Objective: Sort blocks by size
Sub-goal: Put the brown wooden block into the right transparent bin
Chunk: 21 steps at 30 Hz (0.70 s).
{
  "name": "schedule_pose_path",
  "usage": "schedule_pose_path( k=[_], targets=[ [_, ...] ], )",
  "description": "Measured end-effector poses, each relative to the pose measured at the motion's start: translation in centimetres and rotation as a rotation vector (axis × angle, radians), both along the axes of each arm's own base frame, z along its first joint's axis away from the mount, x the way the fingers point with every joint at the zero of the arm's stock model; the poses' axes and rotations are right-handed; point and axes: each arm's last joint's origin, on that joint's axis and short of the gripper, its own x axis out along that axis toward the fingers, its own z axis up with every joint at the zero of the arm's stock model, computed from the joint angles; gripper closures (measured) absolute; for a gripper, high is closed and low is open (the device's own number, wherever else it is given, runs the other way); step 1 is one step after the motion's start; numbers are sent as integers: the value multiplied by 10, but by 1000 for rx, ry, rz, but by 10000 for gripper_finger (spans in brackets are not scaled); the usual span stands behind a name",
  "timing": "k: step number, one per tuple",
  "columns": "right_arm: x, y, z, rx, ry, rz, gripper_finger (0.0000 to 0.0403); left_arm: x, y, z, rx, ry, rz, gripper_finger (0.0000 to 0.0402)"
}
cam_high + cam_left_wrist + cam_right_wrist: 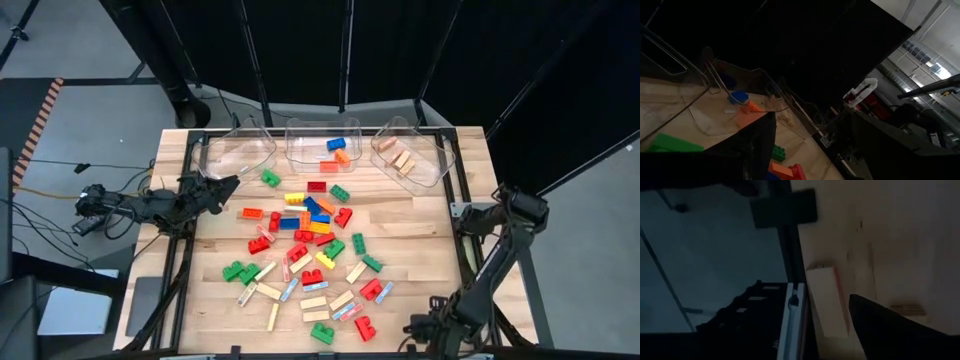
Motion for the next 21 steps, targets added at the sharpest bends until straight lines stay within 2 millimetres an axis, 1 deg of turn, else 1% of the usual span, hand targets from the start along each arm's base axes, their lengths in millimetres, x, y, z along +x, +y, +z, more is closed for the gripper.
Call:
schedule_pose_path(
  k=[5,10,14,18,21],
  targets=[
    [-5,7,-9,-20,-3,22,156,0,0,0,-7,-5,-1,133],
    [-10,10,-19,-86,-30,31,158,0,0,0,-16,-10,-2,133],
    [-9,14,-29,-94,-30,55,160,0,0,0,-17,-13,-2,133],
    [-10,17,-35,-96,-35,62,160,0,0,0,-17,-14,-1,133],
    [-10,17,-40,-114,-14,65,173,0,0,1,-18,-17,-2,133]
  ],
)
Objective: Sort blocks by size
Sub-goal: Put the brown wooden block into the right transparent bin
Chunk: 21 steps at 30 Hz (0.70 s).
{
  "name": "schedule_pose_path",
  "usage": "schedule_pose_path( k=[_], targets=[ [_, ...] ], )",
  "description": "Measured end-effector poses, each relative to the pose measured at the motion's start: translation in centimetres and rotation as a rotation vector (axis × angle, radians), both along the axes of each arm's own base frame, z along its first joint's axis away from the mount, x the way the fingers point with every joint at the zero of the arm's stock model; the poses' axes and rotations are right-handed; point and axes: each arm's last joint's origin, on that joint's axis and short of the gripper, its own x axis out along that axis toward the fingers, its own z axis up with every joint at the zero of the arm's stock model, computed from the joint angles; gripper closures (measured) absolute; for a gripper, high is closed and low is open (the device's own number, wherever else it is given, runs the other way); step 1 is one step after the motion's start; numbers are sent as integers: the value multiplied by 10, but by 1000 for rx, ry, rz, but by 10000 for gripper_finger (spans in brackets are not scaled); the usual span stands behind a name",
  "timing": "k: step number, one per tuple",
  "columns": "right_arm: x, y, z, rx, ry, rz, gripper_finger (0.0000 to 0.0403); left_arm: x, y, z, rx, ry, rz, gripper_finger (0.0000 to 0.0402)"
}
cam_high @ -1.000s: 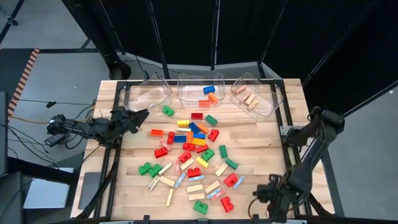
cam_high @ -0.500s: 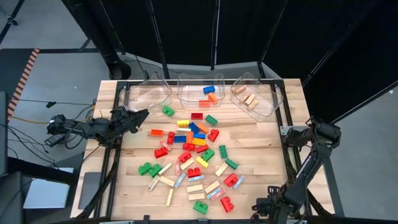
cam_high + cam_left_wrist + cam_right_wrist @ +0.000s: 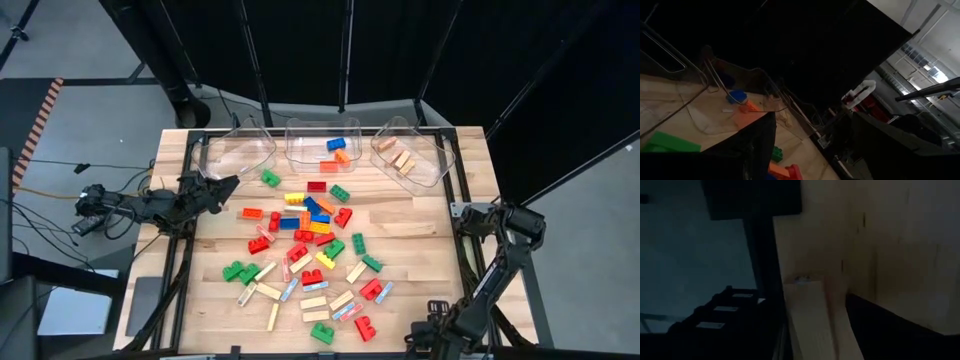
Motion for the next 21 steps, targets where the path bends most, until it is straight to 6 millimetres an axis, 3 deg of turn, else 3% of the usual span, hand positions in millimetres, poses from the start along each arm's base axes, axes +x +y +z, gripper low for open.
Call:
schedule_pose_path(
  k=[3,9,16,21],
  targets=[
    [0,-3,-2,-9,7,6,224,0,0,0,-1,-5,0,133],
    [7,-5,0,12,-5,60,384,0,0,1,-2,-8,1,133],
    [30,-18,0,15,-48,93,396,0,0,1,-2,-9,1,133],
    [49,-38,-2,-72,-86,97,397,0,0,1,-2,-9,1,133]
  ],
)
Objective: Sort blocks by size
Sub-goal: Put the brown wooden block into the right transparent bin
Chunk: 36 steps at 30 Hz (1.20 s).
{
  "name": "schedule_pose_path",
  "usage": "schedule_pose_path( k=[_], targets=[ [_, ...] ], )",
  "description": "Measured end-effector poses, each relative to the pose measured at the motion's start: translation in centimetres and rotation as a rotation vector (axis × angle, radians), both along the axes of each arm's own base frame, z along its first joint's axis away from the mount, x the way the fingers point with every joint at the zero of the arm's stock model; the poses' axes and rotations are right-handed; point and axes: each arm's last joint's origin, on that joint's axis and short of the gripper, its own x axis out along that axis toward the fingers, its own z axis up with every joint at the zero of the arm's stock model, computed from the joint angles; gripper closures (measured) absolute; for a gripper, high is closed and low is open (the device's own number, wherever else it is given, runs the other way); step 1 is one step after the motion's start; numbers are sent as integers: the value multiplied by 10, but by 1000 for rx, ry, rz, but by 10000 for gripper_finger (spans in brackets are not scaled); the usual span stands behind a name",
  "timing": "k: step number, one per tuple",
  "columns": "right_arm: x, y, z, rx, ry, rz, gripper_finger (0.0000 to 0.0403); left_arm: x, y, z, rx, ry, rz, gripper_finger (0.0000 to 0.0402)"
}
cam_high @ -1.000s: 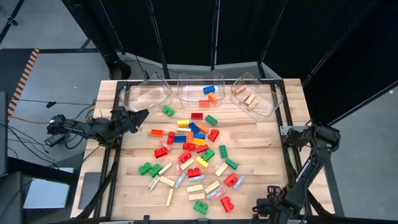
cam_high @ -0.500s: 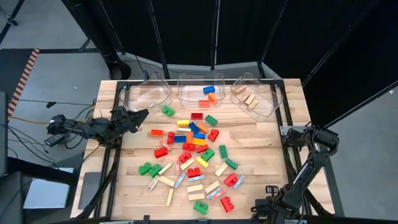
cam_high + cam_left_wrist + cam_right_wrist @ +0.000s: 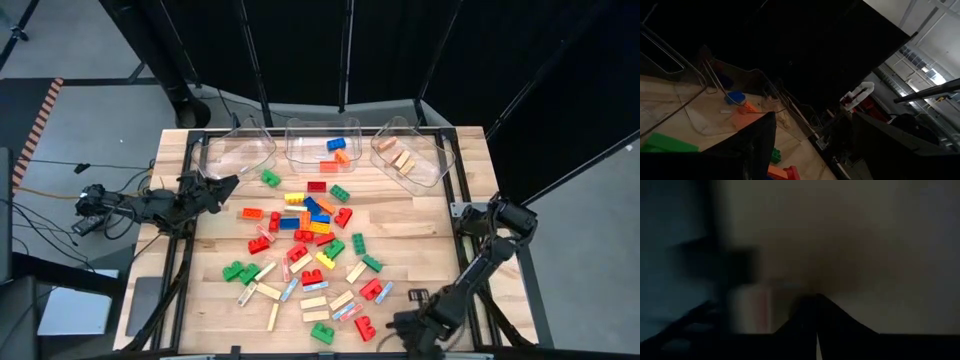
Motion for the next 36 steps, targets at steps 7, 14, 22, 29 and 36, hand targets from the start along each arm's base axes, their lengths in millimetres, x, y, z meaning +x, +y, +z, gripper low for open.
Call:
schedule_pose_path(
  k=[7,14,22,29,36],
  targets=[
    [28,-38,-1,-105,12,29,388,0,0,0,0,1,0,133],
    [35,-69,25,-154,-15,-35,348,0,0,0,0,0,0,133],
    [12,-57,85,124,-63,-559,315,0,0,0,0,0,0,133],
    [-11,-8,75,256,-20,-848,233,0,0,-1,3,9,0,133],
    [-12,14,43,222,20,-887,154,0,0,-1,3,10,0,133]
  ],
)
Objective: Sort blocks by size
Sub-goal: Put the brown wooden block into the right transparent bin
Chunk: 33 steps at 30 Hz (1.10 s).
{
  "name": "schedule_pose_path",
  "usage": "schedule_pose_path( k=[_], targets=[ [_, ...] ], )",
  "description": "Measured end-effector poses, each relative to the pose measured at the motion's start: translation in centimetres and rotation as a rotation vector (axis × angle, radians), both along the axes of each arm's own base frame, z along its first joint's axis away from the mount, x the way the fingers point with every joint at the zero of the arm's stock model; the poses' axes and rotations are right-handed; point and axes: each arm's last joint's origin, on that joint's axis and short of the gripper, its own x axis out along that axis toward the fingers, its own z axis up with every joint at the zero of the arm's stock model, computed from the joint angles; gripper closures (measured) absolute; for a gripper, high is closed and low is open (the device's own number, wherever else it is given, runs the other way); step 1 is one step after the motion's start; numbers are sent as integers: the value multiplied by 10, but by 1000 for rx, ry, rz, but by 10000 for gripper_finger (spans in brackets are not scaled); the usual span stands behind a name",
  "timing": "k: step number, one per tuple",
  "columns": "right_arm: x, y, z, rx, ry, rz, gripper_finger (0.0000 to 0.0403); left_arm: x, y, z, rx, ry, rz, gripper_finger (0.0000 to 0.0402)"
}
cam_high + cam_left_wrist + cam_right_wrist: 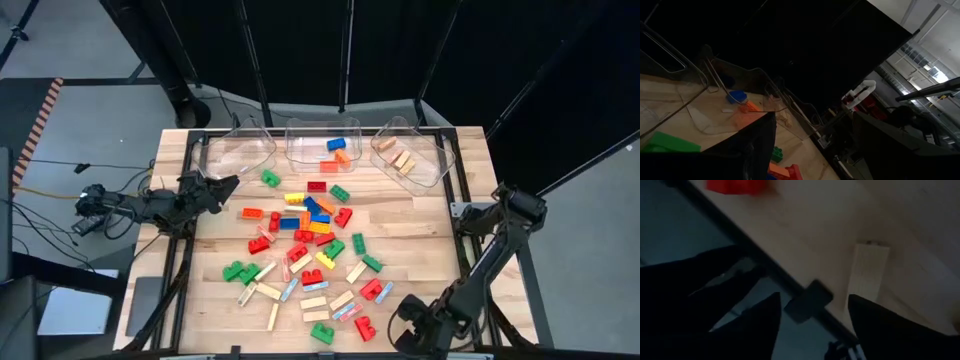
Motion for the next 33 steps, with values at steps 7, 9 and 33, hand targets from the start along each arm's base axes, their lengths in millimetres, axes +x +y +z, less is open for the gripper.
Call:
schedule_pose_path(
  k=[7,9,33],
  targets=[
    [5,-3,-24,-87,84,-13,127,0,0,0,-1,-2,0,133],
    [7,-4,-25,-93,88,-18,129,0,0,0,-1,-5,0,133],
    [-6,-11,-34,-153,174,110,303,0,0,0,1,3,0,133]
  ],
)
